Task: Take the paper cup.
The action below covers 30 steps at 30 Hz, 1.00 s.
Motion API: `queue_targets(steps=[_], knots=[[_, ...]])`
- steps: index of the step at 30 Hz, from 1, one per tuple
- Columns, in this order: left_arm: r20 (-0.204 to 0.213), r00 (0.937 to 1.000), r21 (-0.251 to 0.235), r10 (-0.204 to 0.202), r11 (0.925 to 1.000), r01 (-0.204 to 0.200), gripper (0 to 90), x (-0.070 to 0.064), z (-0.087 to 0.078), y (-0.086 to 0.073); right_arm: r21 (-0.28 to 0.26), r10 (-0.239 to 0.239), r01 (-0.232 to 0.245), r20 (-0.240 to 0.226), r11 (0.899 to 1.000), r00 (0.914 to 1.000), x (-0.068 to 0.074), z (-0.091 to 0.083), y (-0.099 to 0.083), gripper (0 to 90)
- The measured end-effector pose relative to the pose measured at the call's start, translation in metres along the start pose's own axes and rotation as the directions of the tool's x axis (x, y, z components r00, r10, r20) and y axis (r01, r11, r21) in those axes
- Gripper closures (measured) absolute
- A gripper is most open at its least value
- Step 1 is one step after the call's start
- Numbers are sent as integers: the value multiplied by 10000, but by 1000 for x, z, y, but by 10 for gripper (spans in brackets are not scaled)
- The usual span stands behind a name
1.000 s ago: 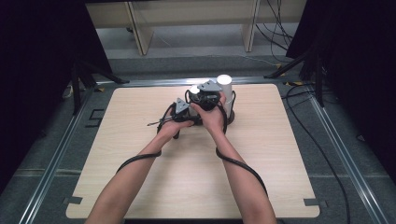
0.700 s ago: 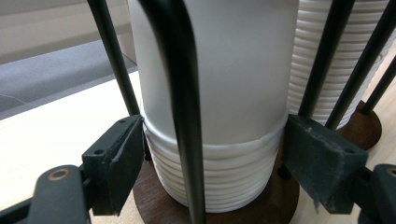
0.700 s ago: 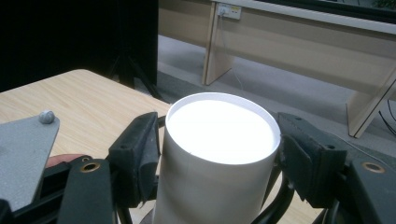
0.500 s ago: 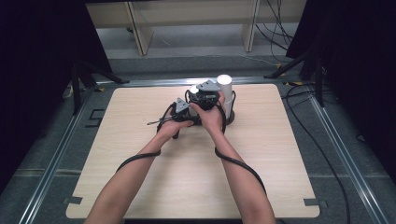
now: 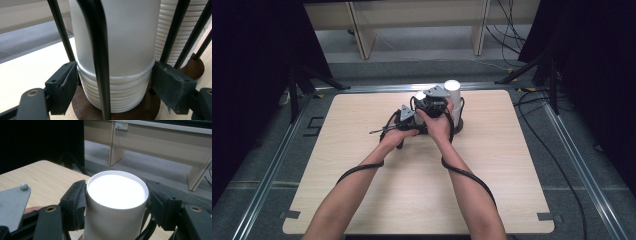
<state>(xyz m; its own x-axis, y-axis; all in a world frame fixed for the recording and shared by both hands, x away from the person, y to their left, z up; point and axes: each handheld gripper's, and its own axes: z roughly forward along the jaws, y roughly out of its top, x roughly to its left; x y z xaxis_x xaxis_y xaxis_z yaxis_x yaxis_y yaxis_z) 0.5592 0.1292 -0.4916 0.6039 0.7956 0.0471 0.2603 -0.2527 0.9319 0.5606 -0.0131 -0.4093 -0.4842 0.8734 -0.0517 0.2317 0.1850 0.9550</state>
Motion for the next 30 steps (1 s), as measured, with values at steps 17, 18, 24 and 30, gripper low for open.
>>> queue_targets(steps=[17,18,24,30], knots=[[79,9999,114,66,9999,-67,210,0,0,0,157,107,-105,-133,9998,9999,2,0,0,340],[86,10000,115,39,9999,-40,210,0,0,0,265,15,-14,-46,9996,10000,2,0,0,335],[151,9999,238,-28,9997,24,220,1,1,0,101,-233,232,125,9997,9997,2,2,-1,335],[155,9999,242,-9,9997,5,223,1,0,0,173,200,-198,-133,9997,9997,3,2,-1,347]])
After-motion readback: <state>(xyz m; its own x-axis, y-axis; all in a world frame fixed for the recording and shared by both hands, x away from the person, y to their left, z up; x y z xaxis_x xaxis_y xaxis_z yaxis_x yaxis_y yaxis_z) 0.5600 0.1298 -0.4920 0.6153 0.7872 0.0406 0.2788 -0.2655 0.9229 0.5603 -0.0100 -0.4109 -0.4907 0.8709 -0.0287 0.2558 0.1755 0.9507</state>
